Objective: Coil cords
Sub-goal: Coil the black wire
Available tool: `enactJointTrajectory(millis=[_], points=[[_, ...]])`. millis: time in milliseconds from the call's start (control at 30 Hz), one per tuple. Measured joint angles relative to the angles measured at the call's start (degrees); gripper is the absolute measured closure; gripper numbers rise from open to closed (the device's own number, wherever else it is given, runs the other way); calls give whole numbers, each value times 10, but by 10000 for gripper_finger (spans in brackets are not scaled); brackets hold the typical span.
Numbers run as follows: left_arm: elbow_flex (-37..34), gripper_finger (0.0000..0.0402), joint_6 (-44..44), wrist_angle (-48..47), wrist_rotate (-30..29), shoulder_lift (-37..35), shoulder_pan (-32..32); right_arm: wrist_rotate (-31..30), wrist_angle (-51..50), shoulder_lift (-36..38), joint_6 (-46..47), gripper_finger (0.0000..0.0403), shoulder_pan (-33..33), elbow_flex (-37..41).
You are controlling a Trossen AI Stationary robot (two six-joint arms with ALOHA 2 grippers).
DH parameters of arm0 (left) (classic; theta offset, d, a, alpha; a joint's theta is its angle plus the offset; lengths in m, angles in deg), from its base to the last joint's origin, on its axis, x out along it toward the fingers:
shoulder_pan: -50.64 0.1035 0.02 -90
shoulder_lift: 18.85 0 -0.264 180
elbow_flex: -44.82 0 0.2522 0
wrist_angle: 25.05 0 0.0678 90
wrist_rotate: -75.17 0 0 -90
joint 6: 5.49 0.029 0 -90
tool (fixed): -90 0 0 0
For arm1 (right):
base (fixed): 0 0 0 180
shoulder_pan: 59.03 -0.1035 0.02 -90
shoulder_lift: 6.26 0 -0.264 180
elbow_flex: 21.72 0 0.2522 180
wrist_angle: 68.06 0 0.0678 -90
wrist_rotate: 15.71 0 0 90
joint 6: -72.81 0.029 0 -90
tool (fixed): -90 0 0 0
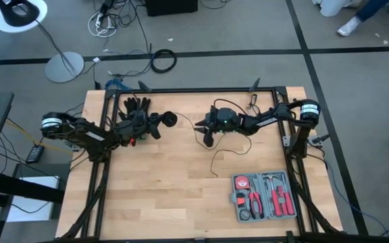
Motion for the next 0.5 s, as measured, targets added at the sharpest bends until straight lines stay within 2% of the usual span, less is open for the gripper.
enactJointTrajectory(millis=[133, 500], points=[[0, 401, 0, 0, 0, 0, 0, -40, -1, 0, 0, 294, 0, -1], [12, 402, 1, 11, 0, 0, 0, -29, 3, -34, 33, 295, -7, -1]])
